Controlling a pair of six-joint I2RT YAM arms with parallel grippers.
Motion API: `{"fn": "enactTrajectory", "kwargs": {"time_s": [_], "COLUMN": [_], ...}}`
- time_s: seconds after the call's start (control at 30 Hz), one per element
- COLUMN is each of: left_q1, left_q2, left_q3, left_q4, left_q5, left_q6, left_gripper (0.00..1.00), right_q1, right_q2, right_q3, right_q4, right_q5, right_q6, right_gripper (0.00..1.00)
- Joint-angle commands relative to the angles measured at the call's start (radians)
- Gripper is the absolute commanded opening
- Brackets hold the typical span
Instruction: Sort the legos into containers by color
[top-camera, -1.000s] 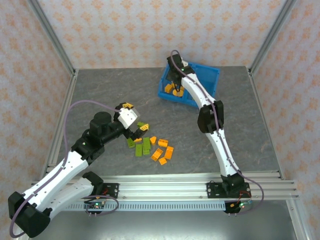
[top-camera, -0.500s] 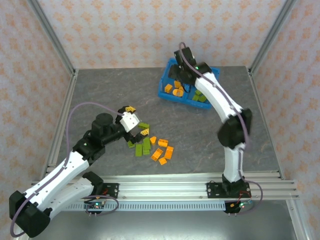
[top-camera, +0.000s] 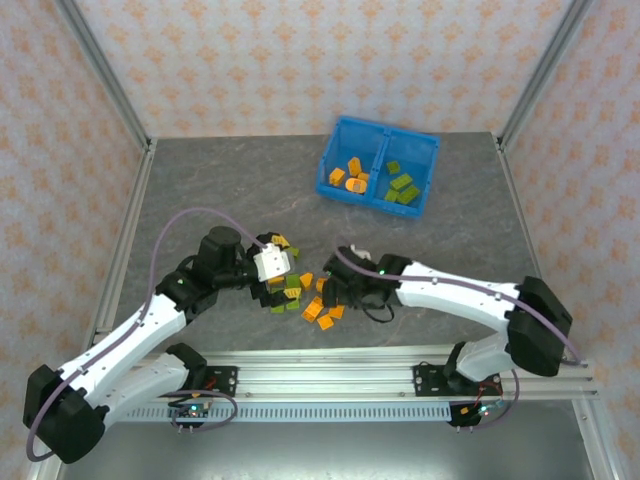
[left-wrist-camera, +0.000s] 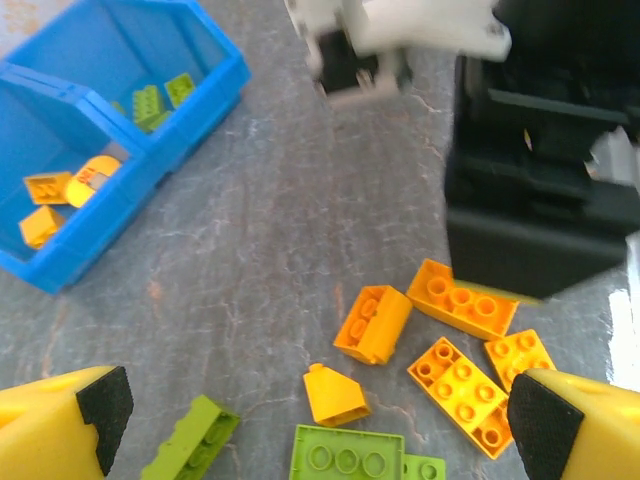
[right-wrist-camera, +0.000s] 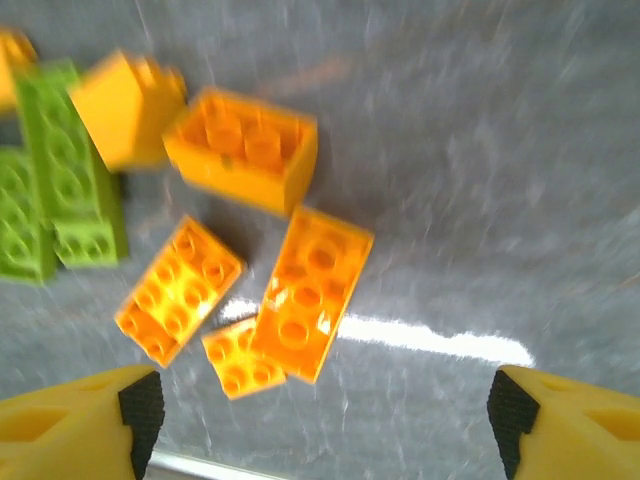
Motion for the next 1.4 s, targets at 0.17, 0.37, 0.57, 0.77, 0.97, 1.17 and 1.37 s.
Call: {"fn": "enactTrajectory", "kwargs": {"time_s": [0.17, 0.37, 0.57, 0.77, 0.97, 1.17, 1.37], "left_q1": [0.005, 0.001, -0.001, -0.004, -0.004, 0.0, 0.006], "left_q2": [0.006, 0.023, 0.034, 0.035, 0.011, -0.015, -0.03], "left_q3": [0.016, 0.022, 0.023, 0.024, 0.018, 0.015, -0.002], "left_q4": [-0.064, -0.077, -0.077, -0.072, -0.036, 0.058, 0.18], "left_q5": [0.023, 0.023, 0.016, 0.01, -0.04, -0.071, -0.249], "left_q6": [0.062, 0.074, 0.074, 0.075, 0.037, -0.057, -0.199], "left_gripper": [1.0, 1.0, 1.0, 1.0, 1.0, 1.0, 1.0], "right_q1": [0.013, 0.013, 0.012, 0.007, -0.036, -0.185, -0.362], "right_q2": [0.148, 0.252, 0.282, 0.233, 0.085, 0.042, 0.256], "right_q3": [0.035, 0.056, 0.047, 0.051, 0.118, 0.319, 0.615], "right_q4": [0.064, 0.099, 0.076, 0.007, -0.04, -0.026, 0.034], "right_q5": [0.018, -0.007, 0.028, 0.13, 0.264, 0.4, 0.365], "right_q6": [0.041, 0.043, 0.098, 0.128, 0.074, -0.138, -0.325], "right_gripper": [0.77, 0.75, 0.51, 0.37, 0.3, 0.3, 0.31]}}
